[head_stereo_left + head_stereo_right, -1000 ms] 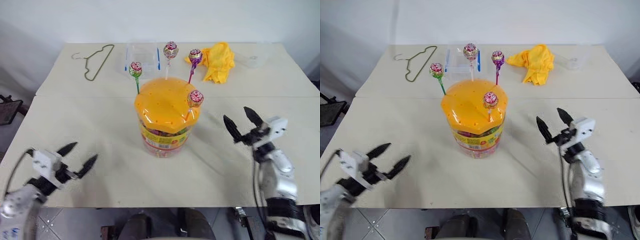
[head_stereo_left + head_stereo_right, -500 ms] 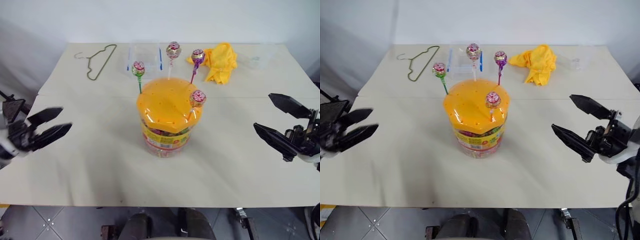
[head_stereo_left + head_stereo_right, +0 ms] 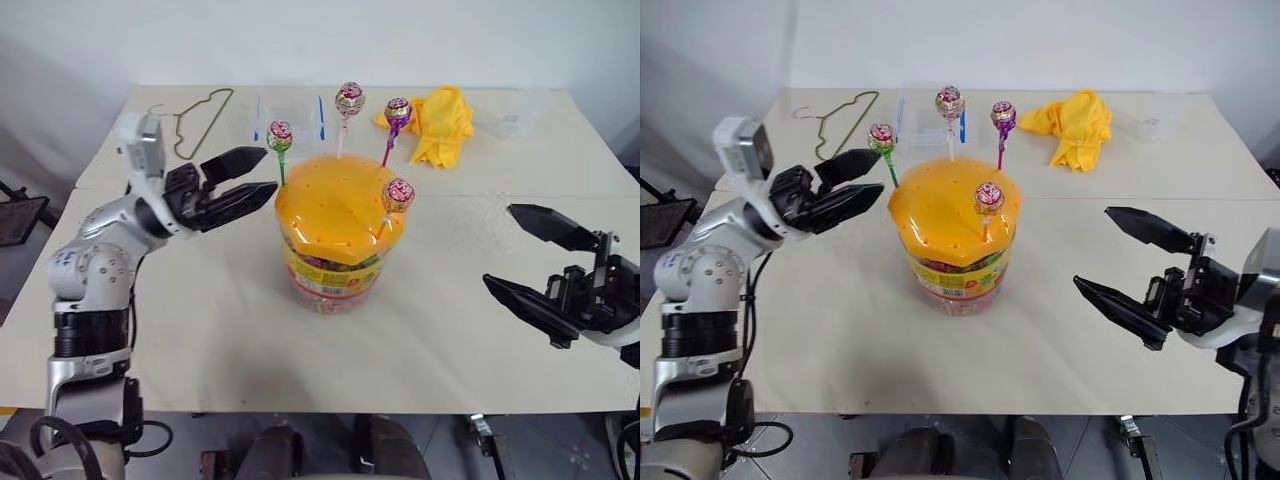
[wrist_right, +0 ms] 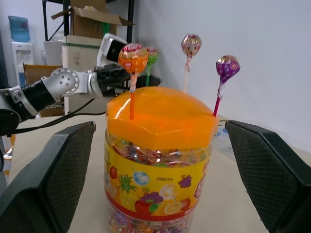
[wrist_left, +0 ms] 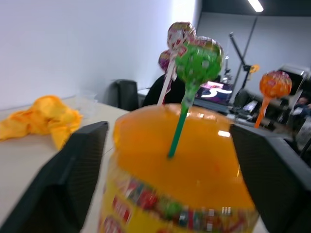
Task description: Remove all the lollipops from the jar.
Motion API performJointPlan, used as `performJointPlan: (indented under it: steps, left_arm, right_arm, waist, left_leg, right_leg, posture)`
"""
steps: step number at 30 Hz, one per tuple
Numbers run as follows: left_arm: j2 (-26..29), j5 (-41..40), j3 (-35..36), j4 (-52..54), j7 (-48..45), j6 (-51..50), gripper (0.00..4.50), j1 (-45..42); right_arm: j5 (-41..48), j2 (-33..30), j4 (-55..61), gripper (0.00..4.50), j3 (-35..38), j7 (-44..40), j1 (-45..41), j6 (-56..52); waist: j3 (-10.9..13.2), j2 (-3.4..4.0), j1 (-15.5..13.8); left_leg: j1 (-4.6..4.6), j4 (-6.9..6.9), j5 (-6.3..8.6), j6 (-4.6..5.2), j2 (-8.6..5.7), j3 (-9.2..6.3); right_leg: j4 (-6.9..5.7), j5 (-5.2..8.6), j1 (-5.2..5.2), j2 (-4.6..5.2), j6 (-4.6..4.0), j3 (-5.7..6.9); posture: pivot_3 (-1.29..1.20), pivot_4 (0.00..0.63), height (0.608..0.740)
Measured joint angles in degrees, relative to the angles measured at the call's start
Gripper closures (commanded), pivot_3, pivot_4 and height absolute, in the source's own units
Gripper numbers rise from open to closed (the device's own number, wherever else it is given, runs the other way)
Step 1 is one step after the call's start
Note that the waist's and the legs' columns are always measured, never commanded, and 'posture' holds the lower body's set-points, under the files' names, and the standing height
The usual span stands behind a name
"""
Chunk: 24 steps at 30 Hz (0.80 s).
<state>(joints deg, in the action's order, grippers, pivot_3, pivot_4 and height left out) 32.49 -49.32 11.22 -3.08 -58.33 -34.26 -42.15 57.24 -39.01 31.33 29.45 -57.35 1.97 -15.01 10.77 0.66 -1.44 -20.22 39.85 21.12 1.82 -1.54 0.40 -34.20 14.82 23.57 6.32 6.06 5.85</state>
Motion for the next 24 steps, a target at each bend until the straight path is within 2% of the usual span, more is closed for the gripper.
performJointPlan:
  steps: [9,13,15,17,19,21,24]
  left_arm:
    - [-1.68,0.19,-0.46,0.12,0.49,-0.77,4.35,-1.81]
    - [-3.93,-1.00,0.80,0.16,2.21,-1.14,4.45,-1.82]
    - [-6.90,-5.70,5.26,-0.75,8.32,-3.13,4.45,-3.31]
    - [-6.92,-10.34,11.14,-2.64,15.47,-5.01,4.45,-5.48]
    - [-4.14,-11.66,15.06,-3.94,19.33,-6.21,4.45,-5.33]
    - [0.53,-10.29,16.24,-4.31,20.92,-7.12,4.45,-1.56]
    - [11.64,-1.34,13.36,-5.92,20.31,-8.28,4.45,9.82]
  right_arm:
    - [-1.60,1.61,0.03,0.00,-0.19,0.53,1.00,1.18]
    - [-1.70,1.62,-0.23,0.00,-0.20,0.53,0.85,1.42]
    - [-1.61,1.64,-0.76,0.00,-0.27,0.53,0.63,1.41]
    - [-1.58,1.67,-1.30,0.00,-0.54,0.52,0.07,1.39]
    - [-1.58,1.90,-1.98,0.00,-0.56,0.53,-0.08,1.40]
    - [-1.72,2.24,-2.59,0.00,-1.24,0.53,-0.86,1.40]
    - [-2.45,2.50,-2.98,0.00,-2.28,-0.11,-1.59,1.95]
  waist:
    - [0.00,-0.01,-0.09]
    - [0.01,-0.01,-0.13]
    - [0.04,-0.07,-0.17]
    - [0.06,-0.10,-0.07]
    - [0.04,-0.07,0.33]
    - [0.04,-0.02,0.53]
    - [0.05,0.02,1.12]
  left_leg:
    - [-0.05,0.10,0.00,0.01,-0.02,-0.12]
    - [-0.06,0.11,0.00,0.01,-0.02,-0.15]
    - [-0.09,0.18,0.00,0.01,-0.01,-0.22]
    - [-0.09,0.17,0.00,0.00,0.01,-0.24]
    - [0.02,0.07,0.02,-0.02,0.05,-0.12]
    - [0.05,0.00,0.02,-0.03,0.05,-0.07]
    - [0.12,-0.17,0.03,-0.05,0.05,0.09]
  right_leg:
    - [0.00,-0.01,-0.03,0.00,0.01,-0.01]
    - [0.00,-0.01,-0.03,0.01,0.01,0.00]
    - [-0.01,-0.01,-0.04,0.06,0.02,0.01]
    - [-0.02,-0.01,-0.04,0.17,0.03,0.01]
    - [-0.03,-0.01,-0.02,0.13,0.02,-0.05]
    - [-0.05,0.00,0.02,0.00,0.01,0.00]
    - [-0.05,0.01,0.07,-0.15,-0.01,0.02]
  posture:
    - [0.00,0.150,0.740]
    - [0.00,0.150,0.740]
    - [0.00,0.150,0.740]
    - [0.00,0.150,0.740]
    - [0.00,0.150,0.740]
    - [0.00,0.150,0.740]
    - [0.00,0.150,0.740]
